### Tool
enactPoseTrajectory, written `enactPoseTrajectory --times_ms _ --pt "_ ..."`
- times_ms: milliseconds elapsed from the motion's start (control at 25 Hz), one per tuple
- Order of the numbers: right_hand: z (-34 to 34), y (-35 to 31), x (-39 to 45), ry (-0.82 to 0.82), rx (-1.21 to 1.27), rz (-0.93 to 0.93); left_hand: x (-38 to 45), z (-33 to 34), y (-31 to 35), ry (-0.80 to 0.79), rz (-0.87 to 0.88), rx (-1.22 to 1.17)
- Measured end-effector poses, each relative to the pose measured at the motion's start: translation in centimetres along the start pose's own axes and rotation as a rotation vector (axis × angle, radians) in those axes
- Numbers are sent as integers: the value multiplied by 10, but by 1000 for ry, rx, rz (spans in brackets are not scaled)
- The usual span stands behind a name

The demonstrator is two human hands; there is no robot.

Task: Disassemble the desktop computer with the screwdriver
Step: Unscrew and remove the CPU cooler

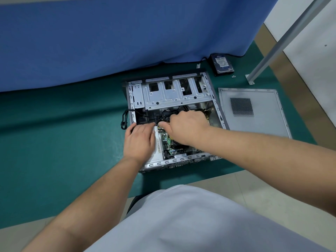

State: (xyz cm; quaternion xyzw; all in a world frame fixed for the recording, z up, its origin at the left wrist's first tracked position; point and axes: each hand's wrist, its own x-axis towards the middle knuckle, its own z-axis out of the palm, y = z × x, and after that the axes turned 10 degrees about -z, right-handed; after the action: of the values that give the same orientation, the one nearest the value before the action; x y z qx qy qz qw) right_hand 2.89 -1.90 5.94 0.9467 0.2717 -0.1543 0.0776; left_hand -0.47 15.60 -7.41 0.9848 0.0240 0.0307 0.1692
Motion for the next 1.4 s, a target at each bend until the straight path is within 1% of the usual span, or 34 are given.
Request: enactPoseTrajectory --times_ms 40,80,160,200,240,280,320,360,440,480,520,560,600,680,720,760,800,840,880,1000,1040,1080,1120,1200,1240,1280,1320,1400 --pt "0 3 1 -21 -14 -37 0 0 0 0 -1 1" --pt "-1 9 1 -44 -70 -170 0 0 0 2 -1 0" --pt "-6 22 -3 -55 -221 -548 0 0 0 2 -3 3" --pt "-8 28 -4 -46 -265 -688 0 0 0 -1 -5 8" --pt "-10 33 -5 -42 -264 -761 0 0 0 -2 -6 12" --pt "-10 35 -5 -45 -200 -762 0 0 0 -1 -8 16" --pt "-11 34 -5 -53 -107 -705 0 0 0 0 -9 18" --pt "-10 30 -6 -50 -50 -599 0 1 0 1 -9 18" --pt "-6 19 -6 -25 -30 -311 0 1 1 7 -7 10" --pt "-3 15 -4 2 -37 -198 0 0 1 9 -7 6" --pt "-1 12 -2 4 -52 -153 0 0 1 11 -6 3" --pt "-1 11 -1 -9 -86 -189 0 0 1 14 -6 2" --pt "-1 13 0 -11 -145 -303 0 0 1 17 -5 2" --pt "-4 22 0 -45 -254 -601 -1 0 2 22 -3 4" --pt "-7 30 0 -63 -266 -696 -1 -1 2 22 -3 4" --pt "-10 37 0 -78 -232 -734 -1 -1 2 20 -4 6" --pt "-11 41 0 -96 -166 -717 -1 -1 2 15 -7 8" --pt "-11 41 -2 -108 -94 -654 -1 -1 2 10 -8 8" --pt "-8 37 -4 -96 -38 -545 -1 -1 2 8 -9 6" --pt "2 17 -1 15 43 -99 -1 -1 2 5 -8 5" --pt "3 12 1 28 41 -40 -1 0 1 5 -7 9" --pt "2 10 1 22 23 -64 -1 0 1 8 -6 10" --pt "1 12 1 24 -29 -178 -1 0 1 12 -5 8" --pt "-1 21 -3 37 -217 -532 0 1 1 20 -6 4" --pt "-4 27 -4 38 -282 -651 0 1 1 19 -8 4" --pt "-7 33 -5 24 -283 -698 0 0 1 15 -9 2" --pt "-9 37 -5 -22 -221 -682 -1 0 1 9 -9 1" --pt "-10 35 -3 -57 -79 -523 -1 0 1 4 -10 3"
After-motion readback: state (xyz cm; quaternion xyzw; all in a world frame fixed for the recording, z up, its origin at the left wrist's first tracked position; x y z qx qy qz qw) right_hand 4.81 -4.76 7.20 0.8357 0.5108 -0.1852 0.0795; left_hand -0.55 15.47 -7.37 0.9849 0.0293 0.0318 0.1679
